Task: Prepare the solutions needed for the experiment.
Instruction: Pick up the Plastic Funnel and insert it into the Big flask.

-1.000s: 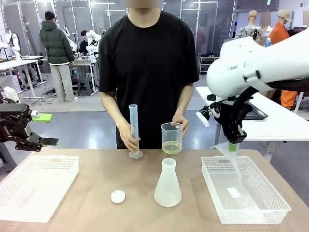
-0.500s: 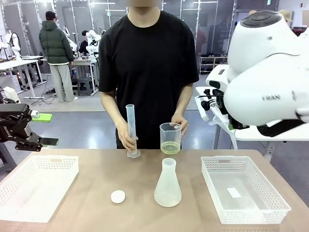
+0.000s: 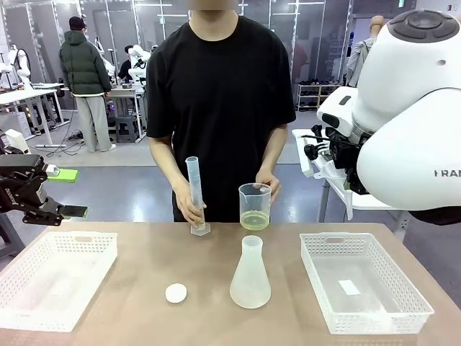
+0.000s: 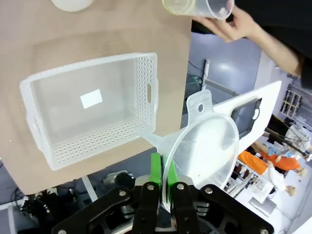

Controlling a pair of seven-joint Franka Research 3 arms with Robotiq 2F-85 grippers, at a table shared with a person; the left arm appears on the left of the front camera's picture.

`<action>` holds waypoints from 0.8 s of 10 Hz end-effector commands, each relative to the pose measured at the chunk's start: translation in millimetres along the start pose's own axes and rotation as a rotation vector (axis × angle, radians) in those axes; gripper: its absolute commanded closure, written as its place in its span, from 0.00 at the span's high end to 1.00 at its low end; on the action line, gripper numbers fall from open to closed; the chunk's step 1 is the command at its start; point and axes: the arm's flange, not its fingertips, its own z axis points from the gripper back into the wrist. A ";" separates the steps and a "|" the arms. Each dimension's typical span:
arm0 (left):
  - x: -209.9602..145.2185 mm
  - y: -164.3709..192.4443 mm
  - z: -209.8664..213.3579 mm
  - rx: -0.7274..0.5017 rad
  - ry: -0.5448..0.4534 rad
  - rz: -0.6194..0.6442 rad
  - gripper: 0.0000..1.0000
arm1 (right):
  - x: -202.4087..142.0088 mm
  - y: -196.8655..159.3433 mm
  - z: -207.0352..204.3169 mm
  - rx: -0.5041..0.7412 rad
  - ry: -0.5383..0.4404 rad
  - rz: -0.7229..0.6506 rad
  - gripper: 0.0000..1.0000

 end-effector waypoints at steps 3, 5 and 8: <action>2.5 -2.2 -2.3 -0.024 -0.012 -0.012 1.00 | 3.0 -4.2 1.0 -0.006 0.011 0.027 0.00; 2.5 -2.2 -2.3 -0.024 -0.012 -0.012 1.00 | 3.0 -4.2 1.0 -0.006 0.011 0.027 0.00; 2.5 -2.2 -2.3 -0.024 -0.012 -0.012 1.00 | 3.0 -1.5 1.8 -0.007 0.003 0.026 0.04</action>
